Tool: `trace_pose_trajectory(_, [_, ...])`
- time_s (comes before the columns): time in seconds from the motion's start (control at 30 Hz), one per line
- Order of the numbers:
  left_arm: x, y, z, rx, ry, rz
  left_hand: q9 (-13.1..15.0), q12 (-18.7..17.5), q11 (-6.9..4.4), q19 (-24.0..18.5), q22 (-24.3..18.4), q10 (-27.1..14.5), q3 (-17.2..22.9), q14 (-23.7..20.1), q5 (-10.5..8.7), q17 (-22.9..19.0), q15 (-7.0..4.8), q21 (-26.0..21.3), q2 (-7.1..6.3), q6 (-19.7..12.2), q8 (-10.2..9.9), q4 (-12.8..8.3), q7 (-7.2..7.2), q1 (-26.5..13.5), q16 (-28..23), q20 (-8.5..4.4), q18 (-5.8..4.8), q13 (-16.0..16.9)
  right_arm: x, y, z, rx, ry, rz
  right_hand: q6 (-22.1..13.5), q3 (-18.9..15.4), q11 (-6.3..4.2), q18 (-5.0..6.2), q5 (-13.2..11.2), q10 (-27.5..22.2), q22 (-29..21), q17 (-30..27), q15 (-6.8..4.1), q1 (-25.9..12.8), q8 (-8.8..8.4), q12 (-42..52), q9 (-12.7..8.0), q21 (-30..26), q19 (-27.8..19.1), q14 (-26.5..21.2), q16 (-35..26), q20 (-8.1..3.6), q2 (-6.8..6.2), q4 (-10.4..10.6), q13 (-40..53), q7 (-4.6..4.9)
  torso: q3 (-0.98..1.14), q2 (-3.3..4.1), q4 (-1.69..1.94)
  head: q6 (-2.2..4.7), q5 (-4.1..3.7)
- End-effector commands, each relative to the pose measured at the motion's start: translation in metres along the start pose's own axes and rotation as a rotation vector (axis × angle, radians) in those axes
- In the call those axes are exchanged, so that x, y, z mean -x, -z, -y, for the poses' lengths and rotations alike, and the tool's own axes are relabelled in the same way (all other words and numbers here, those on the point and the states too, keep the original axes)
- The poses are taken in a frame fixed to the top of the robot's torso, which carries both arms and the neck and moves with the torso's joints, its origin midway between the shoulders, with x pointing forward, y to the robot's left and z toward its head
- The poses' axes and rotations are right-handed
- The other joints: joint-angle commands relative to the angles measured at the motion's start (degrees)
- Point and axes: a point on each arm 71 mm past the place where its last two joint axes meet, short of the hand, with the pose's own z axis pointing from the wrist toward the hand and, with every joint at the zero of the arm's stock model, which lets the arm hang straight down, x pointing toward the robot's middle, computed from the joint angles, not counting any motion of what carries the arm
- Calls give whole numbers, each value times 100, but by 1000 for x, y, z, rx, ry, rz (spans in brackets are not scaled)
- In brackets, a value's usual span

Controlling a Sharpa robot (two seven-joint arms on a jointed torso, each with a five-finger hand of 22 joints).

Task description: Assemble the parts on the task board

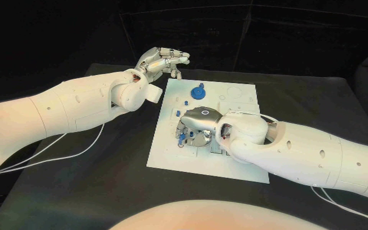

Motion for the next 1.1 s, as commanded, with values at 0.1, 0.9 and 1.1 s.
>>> trace_pose_trajectory(0.1, [-1,-1,1,-8,8,-12,7,17,4,-12,-7,-37,2,-52,29,-6,-1,-21,13,-29,36,-31,3,59,14,40,80,4,-6,0,-2,6,15,-36,3,30,35,-42,24,-8,-2,5,4,34,-2,-24,4,4,-47,72,29,15,-35,-2,0,33,-2,0,3,-8,0])
trace_pose_trajectory(0.9, [0,0,1,-5,8,-11,7,17,4,-12,-7,-37,2,-52,29,-6,-1,-21,13,-29,36,-31,3,59,14,40,80,4,-6,1,-3,-7,73,-10,11,37,38,-40,43,1,-6,-9,6,19,-3,-39,4,2,-55,65,24,18,-45,-12,2,35,-3,-1,1,6,-14])
trace_pose_trajectory(1.1, [0,0,1,-4,8,-12,7,36,5,-13,-11,-48,-1,-59,28,-14,-2,-27,18,-36,46,-37,4,66,17,39,80,3,-6,1,-4,-4,87,-3,11,38,37,-41,46,1,-2,-2,6,19,-3,-41,4,5,-54,66,29,18,-46,-14,2,34,-2,1,1,0,-15])
